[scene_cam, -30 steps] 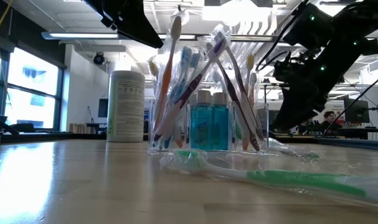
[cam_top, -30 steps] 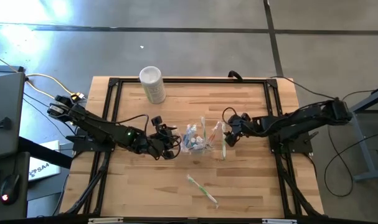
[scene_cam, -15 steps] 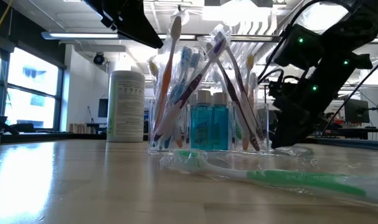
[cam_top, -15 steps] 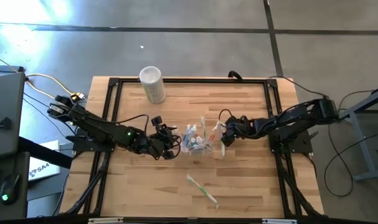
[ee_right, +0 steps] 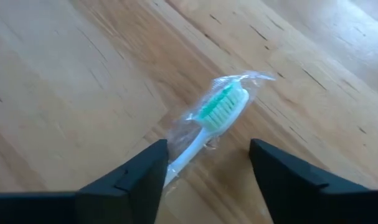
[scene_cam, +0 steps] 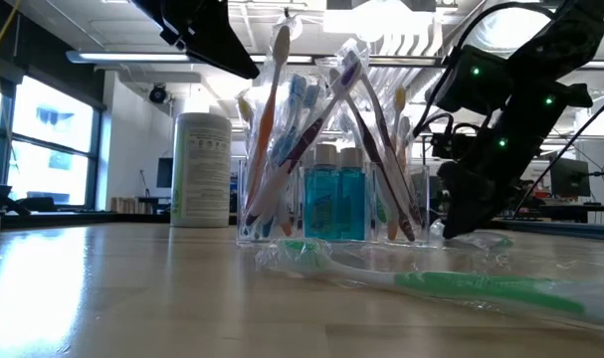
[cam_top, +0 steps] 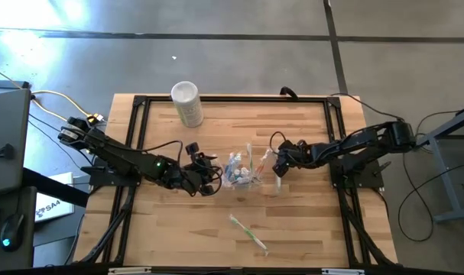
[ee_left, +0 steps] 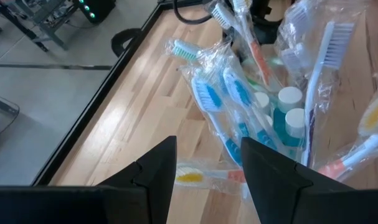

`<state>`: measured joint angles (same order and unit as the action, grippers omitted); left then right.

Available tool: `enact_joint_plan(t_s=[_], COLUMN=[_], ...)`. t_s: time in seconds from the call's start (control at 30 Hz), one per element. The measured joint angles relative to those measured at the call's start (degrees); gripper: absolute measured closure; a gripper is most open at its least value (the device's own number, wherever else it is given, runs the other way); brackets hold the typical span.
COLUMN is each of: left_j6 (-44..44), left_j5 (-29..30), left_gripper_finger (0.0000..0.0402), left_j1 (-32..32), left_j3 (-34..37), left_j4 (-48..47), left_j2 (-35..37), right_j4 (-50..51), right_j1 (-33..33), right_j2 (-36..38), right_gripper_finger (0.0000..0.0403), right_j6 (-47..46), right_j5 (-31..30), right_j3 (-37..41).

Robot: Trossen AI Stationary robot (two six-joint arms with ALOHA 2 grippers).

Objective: Pick & Place toothbrushing station
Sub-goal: Put the green toothbrush into the right section of the transparent organizer

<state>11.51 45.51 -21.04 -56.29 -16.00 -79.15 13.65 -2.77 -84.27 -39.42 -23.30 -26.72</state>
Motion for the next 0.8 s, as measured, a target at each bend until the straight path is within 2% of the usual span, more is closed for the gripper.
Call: enact_joint_plan(t_s=[0.2, 0.4, 0.43, 0.63, 0.8], left_j6=[0.98, 0.98, 0.98, 0.98, 0.94], left_j5=[-0.06, -0.06, -0.06, -0.06, -0.06], left_gripper_finger=[0.0229, 0.0229, 0.0229, 0.0229, 0.0229], left_j1=[0.0, 0.0, 0.0, 0.0, 0.0], left_j3=[0.0, 0.0, 0.0, 0.0, 0.0], left_j4=[-1.01, -0.99, -0.98, -0.97, -0.99], left_j2=[0.0, 0.0, 0.0, 0.0, 0.0], right_j4=[0.42, 0.92, 0.94, 3.64, 11.78], right_j1=[-0.26, -0.28, -0.28, 0.06, 2.47], right_j2=[0.0, 0.0, 0.0, 1.8, 8.82], right_gripper_finger=[0.026, 0.0378, 0.0387, 0.0396, 0.0398], right_j6=[1.18, 3.55, 4.62, 5.4, 5.13], right_j5=[0.82, 0.88, 0.82, -0.39, -3.26], right_j3=[0.0, 0.0, 0.0, 0.22, 0.98])
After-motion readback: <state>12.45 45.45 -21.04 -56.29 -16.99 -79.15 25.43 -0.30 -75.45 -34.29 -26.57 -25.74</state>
